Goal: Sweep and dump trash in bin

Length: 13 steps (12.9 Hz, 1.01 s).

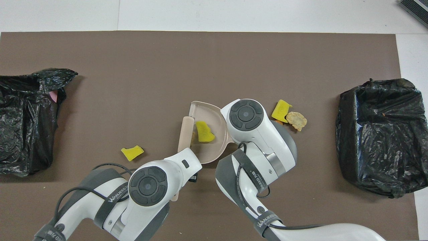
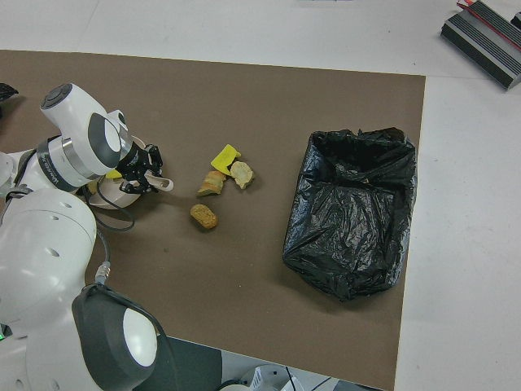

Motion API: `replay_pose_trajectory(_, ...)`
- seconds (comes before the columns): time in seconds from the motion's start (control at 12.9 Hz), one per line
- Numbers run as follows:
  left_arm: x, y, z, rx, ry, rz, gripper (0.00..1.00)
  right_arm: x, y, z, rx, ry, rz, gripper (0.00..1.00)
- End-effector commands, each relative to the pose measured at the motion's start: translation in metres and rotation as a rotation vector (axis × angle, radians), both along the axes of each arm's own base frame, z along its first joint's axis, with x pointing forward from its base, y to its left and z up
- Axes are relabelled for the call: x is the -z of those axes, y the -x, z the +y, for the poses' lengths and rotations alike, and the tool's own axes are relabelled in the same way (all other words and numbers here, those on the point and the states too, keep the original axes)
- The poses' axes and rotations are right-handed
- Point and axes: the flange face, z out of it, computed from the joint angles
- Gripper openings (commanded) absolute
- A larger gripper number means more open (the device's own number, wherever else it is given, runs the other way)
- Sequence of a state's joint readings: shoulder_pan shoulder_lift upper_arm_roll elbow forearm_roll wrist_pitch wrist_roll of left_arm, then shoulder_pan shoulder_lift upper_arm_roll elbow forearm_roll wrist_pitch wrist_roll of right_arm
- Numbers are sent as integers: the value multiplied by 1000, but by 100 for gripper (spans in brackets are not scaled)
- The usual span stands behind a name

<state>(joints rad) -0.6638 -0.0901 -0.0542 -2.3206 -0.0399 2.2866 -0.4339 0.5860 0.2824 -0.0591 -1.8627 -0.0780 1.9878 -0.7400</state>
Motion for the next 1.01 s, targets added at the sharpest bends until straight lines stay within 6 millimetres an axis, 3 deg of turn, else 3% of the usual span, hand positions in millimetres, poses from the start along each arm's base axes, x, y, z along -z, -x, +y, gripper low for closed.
replay_pose_trajectory(0.0, -14, -13, 5, -38, 28, 4, 0, 0, 4, -2, 30, -14, 2, 0)
replay_pose_trajectory(0.23, -42, -34, 35, -218, 5, 45, 0, 0, 3, -1, 28, -15, 0, 0)
replay_pose_trajectory(0.7, -37, -17, 85, -653, -191, 219, 0, 0, 3, -1, -83, -19, -1, 0)
replay_pose_trajectory(0.93, -30, -20, 131, -939, -294, 223, 0, -2, 3, 2, -202, -19, -1, 0)
